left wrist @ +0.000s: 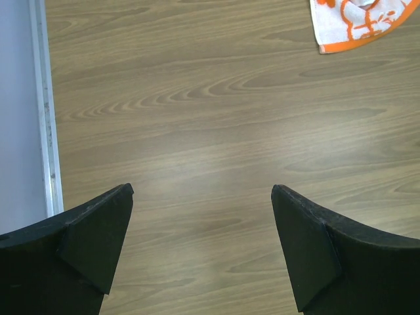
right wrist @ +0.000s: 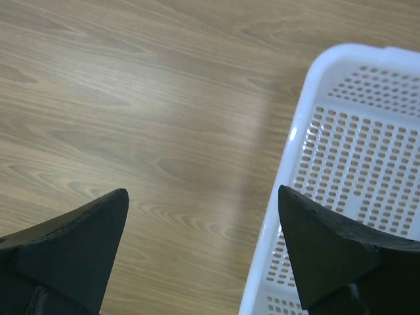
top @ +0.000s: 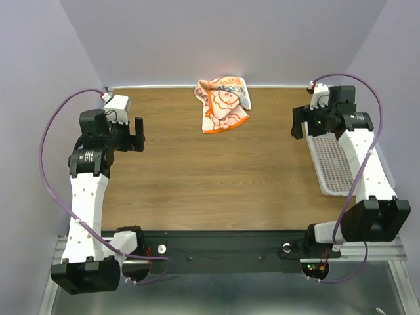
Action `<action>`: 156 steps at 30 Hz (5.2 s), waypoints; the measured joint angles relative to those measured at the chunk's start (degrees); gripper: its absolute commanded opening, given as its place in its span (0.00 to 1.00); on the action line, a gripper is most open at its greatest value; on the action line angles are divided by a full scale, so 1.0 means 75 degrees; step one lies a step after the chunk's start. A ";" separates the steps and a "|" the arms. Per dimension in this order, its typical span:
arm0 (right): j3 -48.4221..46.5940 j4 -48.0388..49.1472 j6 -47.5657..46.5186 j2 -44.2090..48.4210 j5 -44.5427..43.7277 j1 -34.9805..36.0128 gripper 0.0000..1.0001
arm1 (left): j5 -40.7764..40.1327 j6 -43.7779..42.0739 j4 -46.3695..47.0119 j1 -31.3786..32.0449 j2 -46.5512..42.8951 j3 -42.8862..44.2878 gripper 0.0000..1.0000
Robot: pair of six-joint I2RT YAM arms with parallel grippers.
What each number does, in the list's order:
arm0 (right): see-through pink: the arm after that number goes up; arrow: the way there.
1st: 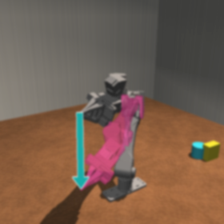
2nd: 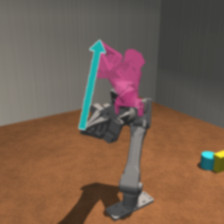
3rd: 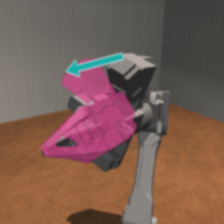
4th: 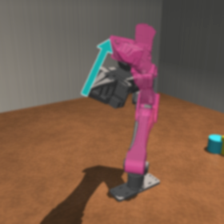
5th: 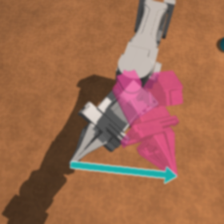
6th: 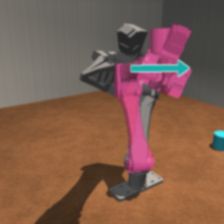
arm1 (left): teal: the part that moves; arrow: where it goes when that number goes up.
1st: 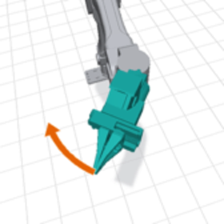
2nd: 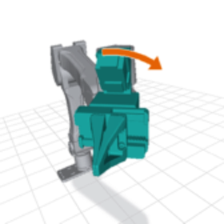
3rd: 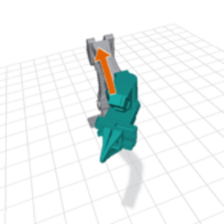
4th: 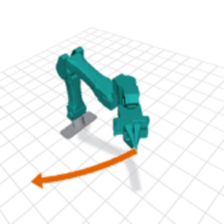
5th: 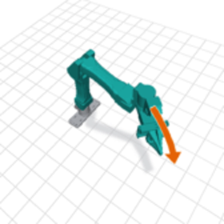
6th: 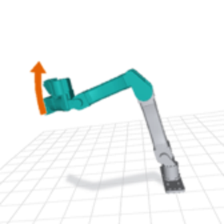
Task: Roll the towels
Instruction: Grab a towel with the right arm, then move the towel to the center of the board, then flatten the towel
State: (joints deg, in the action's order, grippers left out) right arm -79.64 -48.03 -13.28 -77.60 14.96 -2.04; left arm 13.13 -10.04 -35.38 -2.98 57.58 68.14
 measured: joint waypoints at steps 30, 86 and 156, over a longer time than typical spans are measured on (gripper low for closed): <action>-0.6895 0.1687 0.1839 -0.8288 -0.1131 0.3028 0.71 | 0.1040 0.0764 0.0402 0.0000 0.1384 0.0434 0.99; -0.3366 0.4368 0.1979 -0.3054 0.2465 0.3127 0.01 | 0.1719 0.0388 0.0697 -0.0012 0.1067 0.0478 0.99; -0.0242 0.4106 -0.5613 -0.3923 -0.3019 0.7382 0.76 | 0.5453 -0.0892 0.1944 -0.0522 0.1754 -0.1489 0.91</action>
State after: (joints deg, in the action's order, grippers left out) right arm -81.45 -17.23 -55.37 -107.02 -7.68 53.32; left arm 54.02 -16.73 -20.80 -6.90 70.74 56.97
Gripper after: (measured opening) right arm 0.740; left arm 0.903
